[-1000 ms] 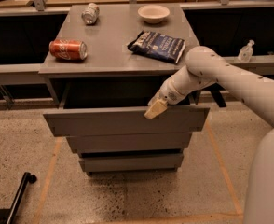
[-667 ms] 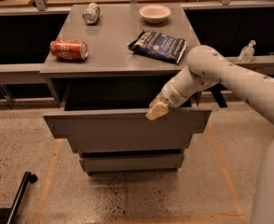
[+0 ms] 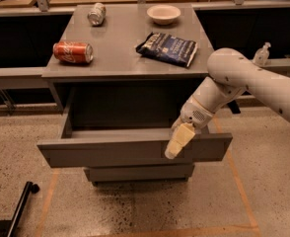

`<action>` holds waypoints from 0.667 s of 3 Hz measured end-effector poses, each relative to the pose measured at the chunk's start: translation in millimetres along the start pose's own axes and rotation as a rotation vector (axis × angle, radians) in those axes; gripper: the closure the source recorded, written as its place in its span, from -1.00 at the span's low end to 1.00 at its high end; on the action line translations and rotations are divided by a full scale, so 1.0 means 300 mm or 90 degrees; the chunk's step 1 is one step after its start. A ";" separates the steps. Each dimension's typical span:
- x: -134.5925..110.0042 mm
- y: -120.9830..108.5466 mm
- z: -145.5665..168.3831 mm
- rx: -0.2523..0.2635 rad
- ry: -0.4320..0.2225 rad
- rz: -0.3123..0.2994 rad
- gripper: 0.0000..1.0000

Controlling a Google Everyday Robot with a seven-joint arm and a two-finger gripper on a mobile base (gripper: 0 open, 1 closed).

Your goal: Open top drawer

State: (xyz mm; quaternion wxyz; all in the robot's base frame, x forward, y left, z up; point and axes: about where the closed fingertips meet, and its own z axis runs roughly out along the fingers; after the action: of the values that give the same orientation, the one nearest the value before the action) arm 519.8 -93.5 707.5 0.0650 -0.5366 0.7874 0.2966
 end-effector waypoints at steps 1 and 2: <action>0.050 0.079 0.001 -0.043 0.019 0.018 -1.00; 0.079 0.125 0.000 -0.067 0.028 0.030 -1.00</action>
Offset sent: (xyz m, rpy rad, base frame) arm -0.0640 -0.0176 0.0110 -0.0068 0.1793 0.0307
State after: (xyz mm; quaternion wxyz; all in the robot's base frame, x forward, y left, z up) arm 476.6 -103.3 712.4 0.0122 -0.5270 0.7841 0.3274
